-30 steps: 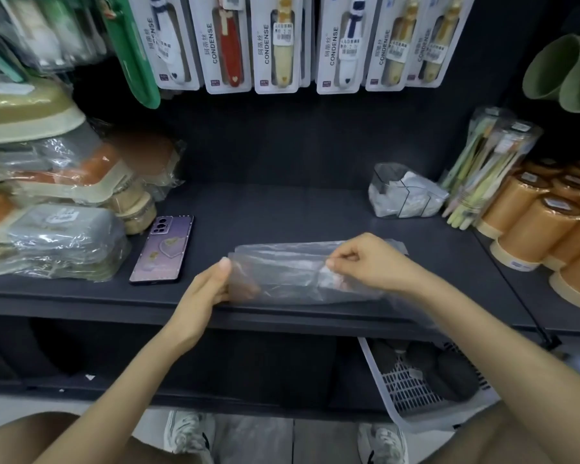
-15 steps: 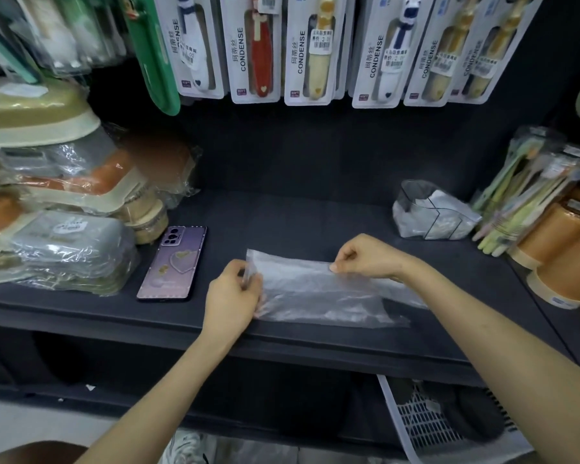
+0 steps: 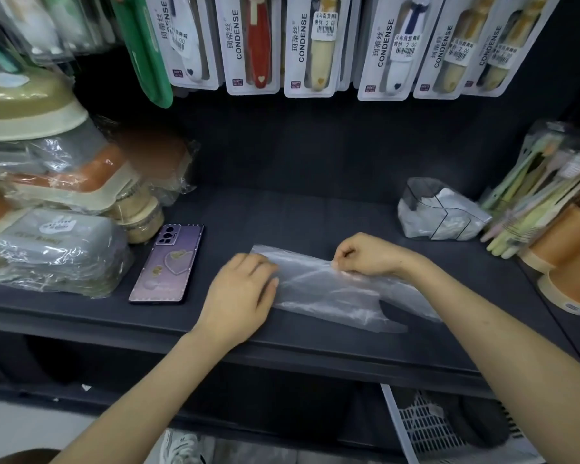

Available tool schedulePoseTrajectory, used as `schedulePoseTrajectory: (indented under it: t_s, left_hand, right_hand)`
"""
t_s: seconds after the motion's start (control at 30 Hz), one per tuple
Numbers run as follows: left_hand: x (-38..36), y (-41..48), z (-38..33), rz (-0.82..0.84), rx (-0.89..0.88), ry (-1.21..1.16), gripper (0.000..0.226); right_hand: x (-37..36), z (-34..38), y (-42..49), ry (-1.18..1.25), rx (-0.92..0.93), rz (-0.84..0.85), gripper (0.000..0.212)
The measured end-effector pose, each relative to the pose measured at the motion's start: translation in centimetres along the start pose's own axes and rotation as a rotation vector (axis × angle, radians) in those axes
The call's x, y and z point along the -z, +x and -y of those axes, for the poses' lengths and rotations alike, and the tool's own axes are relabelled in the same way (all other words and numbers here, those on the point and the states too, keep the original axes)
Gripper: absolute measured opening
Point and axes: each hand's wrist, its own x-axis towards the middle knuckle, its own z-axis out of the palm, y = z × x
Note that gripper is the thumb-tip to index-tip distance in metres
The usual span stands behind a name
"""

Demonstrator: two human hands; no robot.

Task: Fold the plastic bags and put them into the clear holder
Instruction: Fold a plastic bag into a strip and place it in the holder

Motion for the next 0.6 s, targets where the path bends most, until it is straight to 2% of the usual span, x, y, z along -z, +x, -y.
schedulePoseTrajectory:
  t_s: [0.1, 0.2, 0.3, 0.43, 0.5, 0.6]
  left_hand:
    - [-1.3, 0.1, 0.3, 0.196, -0.023, -0.007, 0.048]
    - [-1.7, 0.5, 0.4, 0.367, 0.053, -0.001, 0.079]
    - [-1.9, 0.7, 0.4, 0.433, 0.067, 0.070, 0.089]
    - [-1.8, 1.1, 0.3, 0.472, 0.055, 0.168, 0.090]
    - [-1.8, 1.4, 0.2, 0.498, 0.027, 0.238, 0.092]
    - [-1.7, 1.9, 0.4, 0.475, 0.007, 0.232, 0.086]
  right_hand:
    - [0.1, 0.1, 0.2, -0.044, -0.011, 0.004, 0.017]
    - [0.1, 0.1, 0.5, -0.120, -0.012, 0.012, 0.018]
    - [0.1, 0.1, 0.7, -0.177, -0.005, 0.024, 0.018]
    - [0.7, 0.3, 0.0, -0.070, -0.022, 0.039, 0.018]
    - [1.0, 0.6, -0.8, -0.211, -0.040, -0.068, 0.023]
    - [-0.7, 1.9, -2.2, -0.668, 0.003, -0.363, 0.041]
